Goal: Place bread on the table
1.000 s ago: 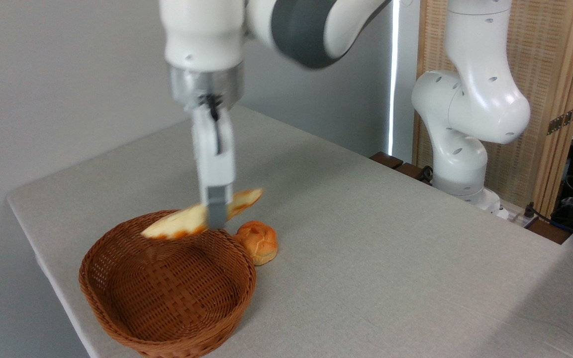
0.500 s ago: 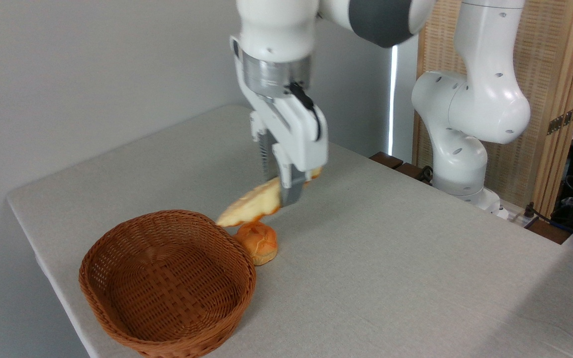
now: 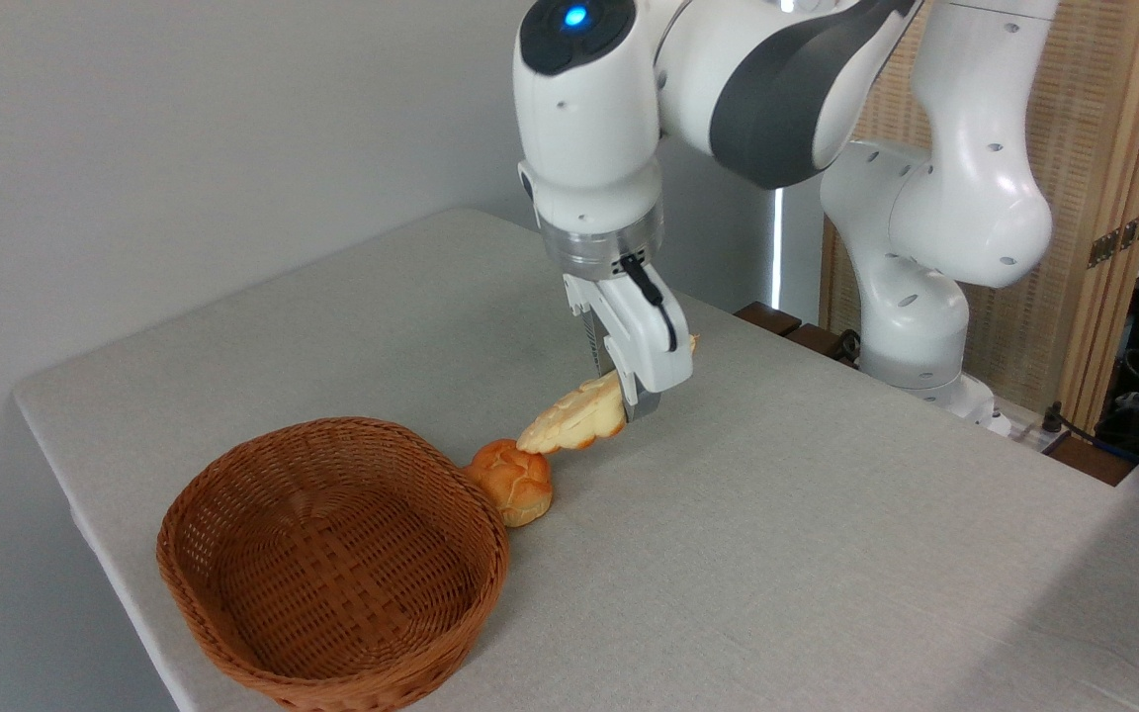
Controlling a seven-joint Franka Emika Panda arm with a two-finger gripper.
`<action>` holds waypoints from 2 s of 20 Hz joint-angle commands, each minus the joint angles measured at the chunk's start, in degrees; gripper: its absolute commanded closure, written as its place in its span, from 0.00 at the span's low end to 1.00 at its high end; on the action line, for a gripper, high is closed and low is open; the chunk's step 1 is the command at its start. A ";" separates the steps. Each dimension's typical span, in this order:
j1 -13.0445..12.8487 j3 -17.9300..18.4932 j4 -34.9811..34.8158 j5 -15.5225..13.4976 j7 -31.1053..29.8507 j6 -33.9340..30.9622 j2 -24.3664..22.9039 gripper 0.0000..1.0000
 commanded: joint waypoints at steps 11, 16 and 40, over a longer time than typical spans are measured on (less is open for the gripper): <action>-2.79 0.62 -1.60 -0.48 -0.22 -0.17 -0.68 0.03; -2.79 0.53 -1.60 -0.39 -0.22 -0.08 -0.68 0.01; -4.81 -0.08 29.31 3.90 -28.94 -1.22 11.95 0.00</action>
